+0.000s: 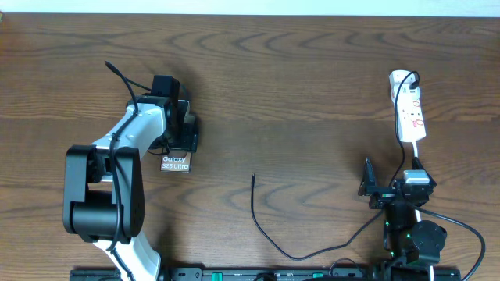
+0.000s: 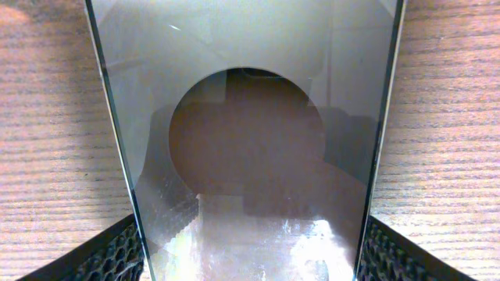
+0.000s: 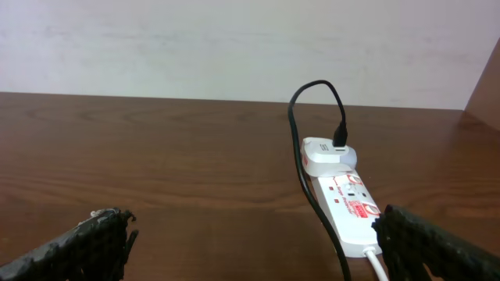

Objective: Plug charger to phone and switch on socket
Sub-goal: 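Close the left gripper on the phone and tilt it up, then lift the phone with the left gripper and raise it upright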

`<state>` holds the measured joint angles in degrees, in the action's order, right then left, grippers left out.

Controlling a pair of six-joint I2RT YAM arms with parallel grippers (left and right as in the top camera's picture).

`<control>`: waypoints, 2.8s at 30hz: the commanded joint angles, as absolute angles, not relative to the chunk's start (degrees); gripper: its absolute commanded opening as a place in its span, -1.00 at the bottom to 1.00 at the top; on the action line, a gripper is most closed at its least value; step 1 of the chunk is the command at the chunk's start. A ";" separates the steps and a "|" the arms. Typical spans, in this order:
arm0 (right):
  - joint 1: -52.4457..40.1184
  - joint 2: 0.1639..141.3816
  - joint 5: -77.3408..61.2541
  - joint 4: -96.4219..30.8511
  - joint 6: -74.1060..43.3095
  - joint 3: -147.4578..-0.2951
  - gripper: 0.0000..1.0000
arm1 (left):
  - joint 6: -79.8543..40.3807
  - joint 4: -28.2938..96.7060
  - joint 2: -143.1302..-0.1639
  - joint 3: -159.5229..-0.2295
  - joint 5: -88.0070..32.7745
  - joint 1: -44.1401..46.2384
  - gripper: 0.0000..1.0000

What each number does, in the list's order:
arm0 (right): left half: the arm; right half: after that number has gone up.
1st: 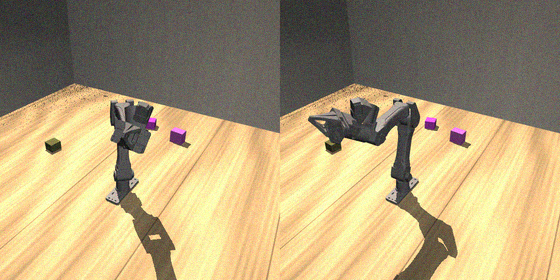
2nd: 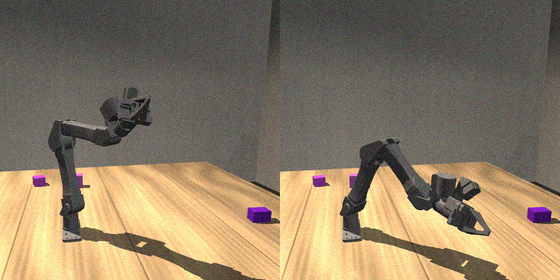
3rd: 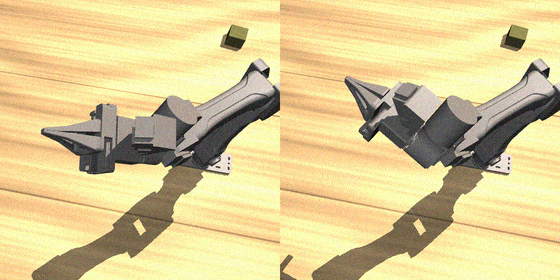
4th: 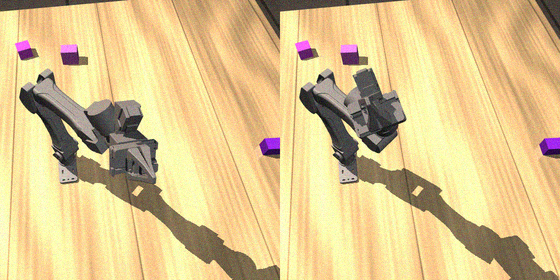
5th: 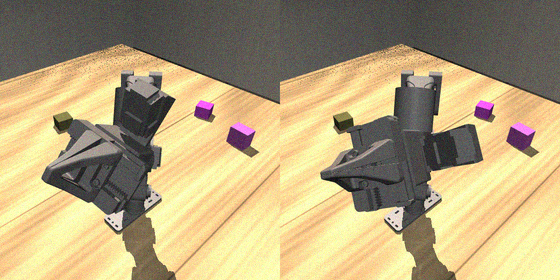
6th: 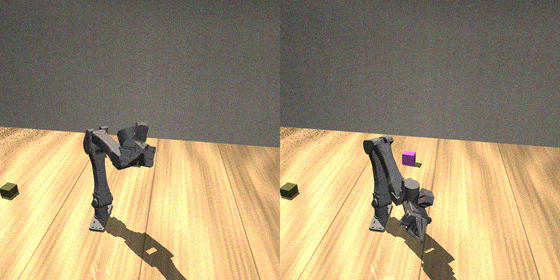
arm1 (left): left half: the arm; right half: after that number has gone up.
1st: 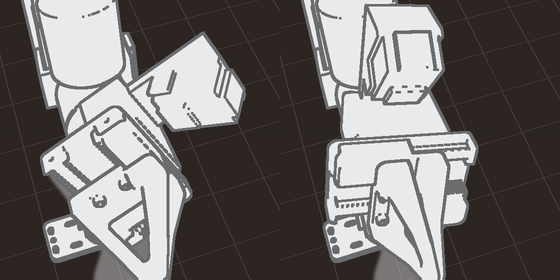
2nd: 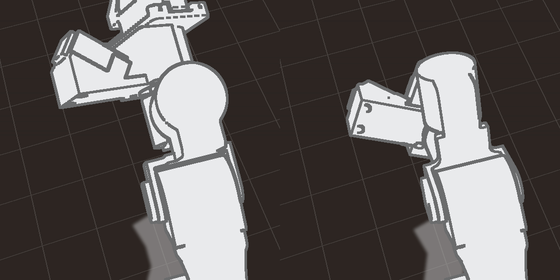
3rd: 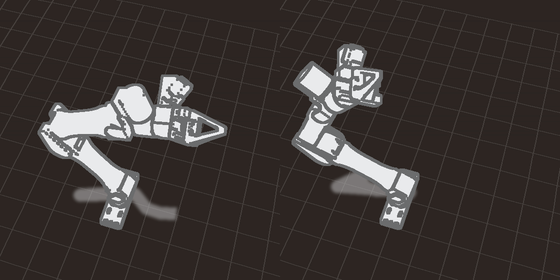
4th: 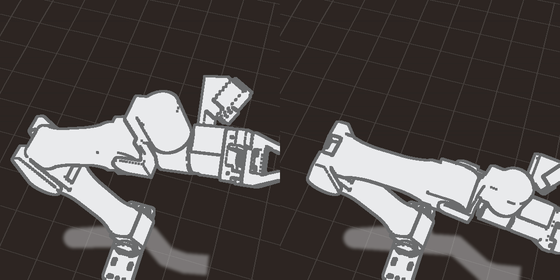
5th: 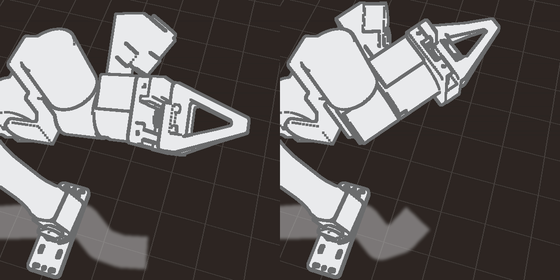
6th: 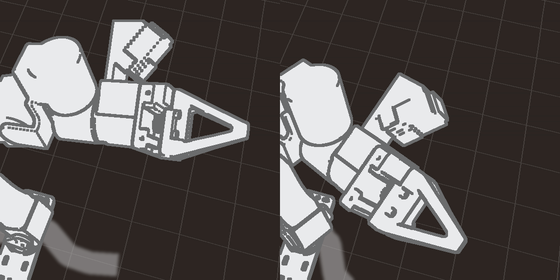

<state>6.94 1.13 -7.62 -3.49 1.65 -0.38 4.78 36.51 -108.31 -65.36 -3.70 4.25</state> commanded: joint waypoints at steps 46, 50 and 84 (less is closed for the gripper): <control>6.87 1.15 -7.18 -3.70 0.89 -0.32 0.99 | 5.76 43.27 -108.42 -72.71 -2.15 4.16 -0.85; 6.87 1.15 -7.18 -3.70 0.89 -0.32 0.99 | 5.74 43.35 -108.42 -72.77 -3.99 4.14 -0.86; 6.87 1.15 -7.18 -3.70 0.89 -0.32 0.99 | 5.78 43.88 -105.34 -73.78 -17.93 4.14 -0.86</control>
<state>6.94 1.13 -7.62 -3.49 1.65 -0.38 4.95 43.53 -108.09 -71.42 -14.70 4.23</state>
